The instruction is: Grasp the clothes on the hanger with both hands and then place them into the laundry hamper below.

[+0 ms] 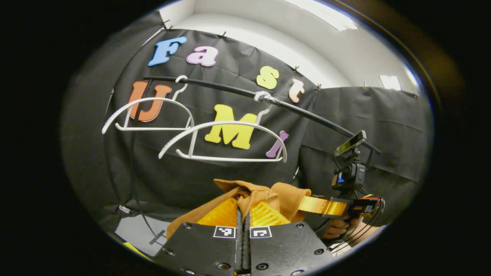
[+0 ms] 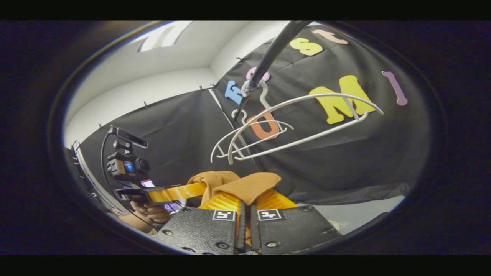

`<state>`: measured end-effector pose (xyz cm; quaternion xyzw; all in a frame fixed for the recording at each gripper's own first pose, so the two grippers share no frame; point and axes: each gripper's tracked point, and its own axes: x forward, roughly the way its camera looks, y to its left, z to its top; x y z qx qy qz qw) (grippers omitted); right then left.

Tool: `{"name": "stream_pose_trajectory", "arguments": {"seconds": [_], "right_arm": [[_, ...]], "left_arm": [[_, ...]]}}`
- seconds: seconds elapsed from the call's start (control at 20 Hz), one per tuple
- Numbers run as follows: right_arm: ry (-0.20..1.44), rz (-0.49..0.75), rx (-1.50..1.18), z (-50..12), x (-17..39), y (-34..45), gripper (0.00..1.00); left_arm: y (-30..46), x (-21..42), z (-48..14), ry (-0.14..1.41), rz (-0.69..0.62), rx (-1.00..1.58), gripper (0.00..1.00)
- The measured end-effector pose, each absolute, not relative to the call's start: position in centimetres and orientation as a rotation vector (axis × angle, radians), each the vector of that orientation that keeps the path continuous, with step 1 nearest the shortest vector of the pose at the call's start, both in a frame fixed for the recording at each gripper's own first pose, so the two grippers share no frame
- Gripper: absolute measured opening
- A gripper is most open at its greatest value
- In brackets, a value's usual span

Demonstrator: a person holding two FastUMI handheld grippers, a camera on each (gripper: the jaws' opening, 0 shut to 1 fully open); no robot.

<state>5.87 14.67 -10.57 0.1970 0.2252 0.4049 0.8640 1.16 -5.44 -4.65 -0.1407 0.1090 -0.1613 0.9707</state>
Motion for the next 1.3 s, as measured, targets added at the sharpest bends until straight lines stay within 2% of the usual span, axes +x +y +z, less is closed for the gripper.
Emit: {"name": "stream_pose_trajectory", "arguments": {"seconds": [0.25, 0.3, 0.35, 0.4, 0.45, 1.05, 1.15, 1.2, 1.3], "right_arm": [[0.542, 0.77, 0.446, -15.2, 5.0, 14.1, 0.07], [0.561, 0.741, 0.444, -16.7, 5.0, 13.8, 0.08], [0.578, 0.713, 0.442, -18.0, 5.3, 13.5, 0.07], [0.598, 0.685, 0.437, -19.4, 5.2, 13.2, 0.07], [0.617, 0.658, 0.434, -20.7, 5.2, 13.1, 0.07], [0.907, 0.478, 0.467, -34.1, 5.1, 13.4, 0.07], [1.028, 0.421, 0.442, -38.0, 3.9, 12.9, 0.07], [1.104, 0.356, 0.407, -40.7, 3.7, 11.8, 0.06], [1.212, 0.292, 0.387, -43.3, 2.9, 10.7, 0.05]], "left_arm": [[-5.4, 1.6, -8.7, 0.297, -0.301, -0.273, 0.0], [-5.2, 1.6, -9.8, 0.321, -0.289, -0.274, 0.05], [-5.0, 1.8, -11.2, 0.349, -0.279, -0.278, 0.0], [-4.9, 1.9, -12.7, 0.38, -0.269, -0.282, 0.05], [-4.7, 2.0, -14.0, 0.408, -0.254, -0.279, 0.0], [-3.8, 2.3, -28.9, 0.733, -0.135, -0.209, 0.0], [-3.9, 1.8, -31.4, 0.821, -0.135, -0.195, 0.0], [-4.0, 0.4, -32.4, 0.878, -0.132, -0.193, 0.01], [-3.3, -1.5, -34.4, 1.008, -0.089, -0.179, 0.19]]}}
